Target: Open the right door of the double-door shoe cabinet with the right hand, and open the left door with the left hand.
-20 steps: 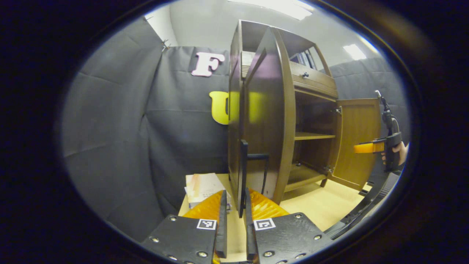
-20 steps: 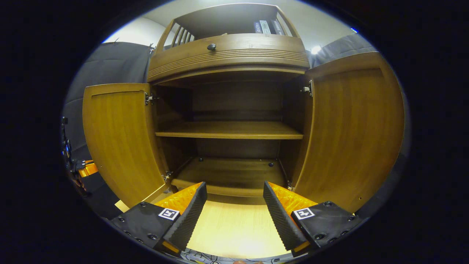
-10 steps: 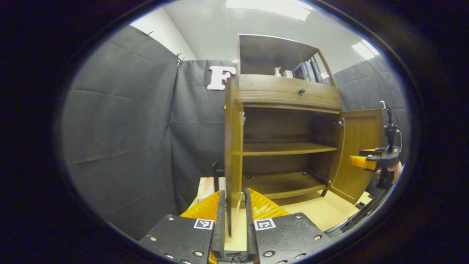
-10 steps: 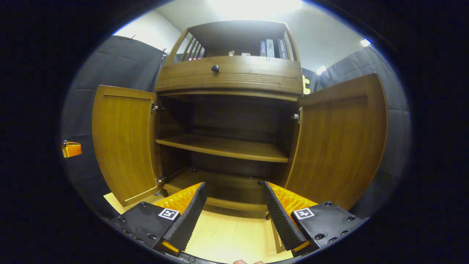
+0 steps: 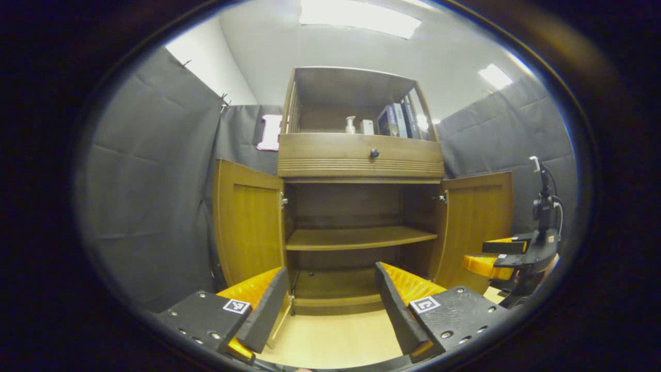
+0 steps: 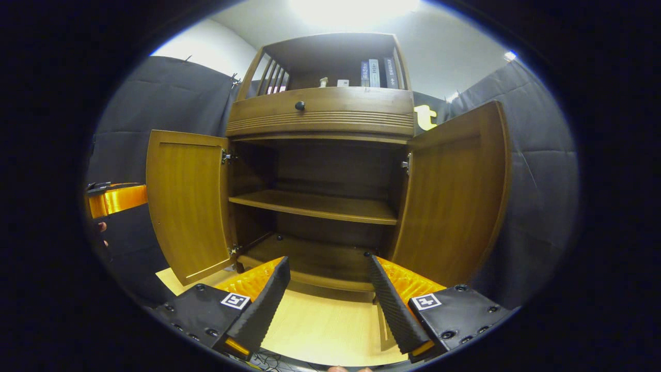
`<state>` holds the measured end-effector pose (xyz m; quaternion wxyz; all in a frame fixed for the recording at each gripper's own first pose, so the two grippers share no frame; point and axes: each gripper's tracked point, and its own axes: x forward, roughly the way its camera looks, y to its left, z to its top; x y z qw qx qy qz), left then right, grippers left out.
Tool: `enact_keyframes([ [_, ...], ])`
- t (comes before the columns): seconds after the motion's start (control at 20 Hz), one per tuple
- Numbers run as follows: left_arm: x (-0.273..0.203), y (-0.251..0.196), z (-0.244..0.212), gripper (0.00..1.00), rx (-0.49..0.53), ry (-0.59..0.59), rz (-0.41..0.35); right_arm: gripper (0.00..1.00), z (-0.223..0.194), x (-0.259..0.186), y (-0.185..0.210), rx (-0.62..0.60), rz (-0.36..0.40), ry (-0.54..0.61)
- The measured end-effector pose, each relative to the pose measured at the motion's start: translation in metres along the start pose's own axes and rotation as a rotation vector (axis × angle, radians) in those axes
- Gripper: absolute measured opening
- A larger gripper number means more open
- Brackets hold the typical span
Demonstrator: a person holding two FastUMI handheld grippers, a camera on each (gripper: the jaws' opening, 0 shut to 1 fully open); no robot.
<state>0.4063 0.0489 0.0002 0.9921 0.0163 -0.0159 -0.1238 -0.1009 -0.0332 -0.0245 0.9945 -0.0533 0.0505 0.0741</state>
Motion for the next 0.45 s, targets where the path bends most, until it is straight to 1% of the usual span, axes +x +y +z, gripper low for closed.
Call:
enact_keyframes([
  [0.2, 0.002, -0.009, 0.004, 0.95, -0.039, -0.016, 0.016, 0.97, -0.005, -0.019, -0.019, 0.029, -0.011, 0.002],
  [0.45, -0.006, -0.003, -0.001, 0.95, -0.040, 0.008, 0.077, 0.97, -0.009, -0.037, -0.038, 0.030, 0.008, -0.019],
])
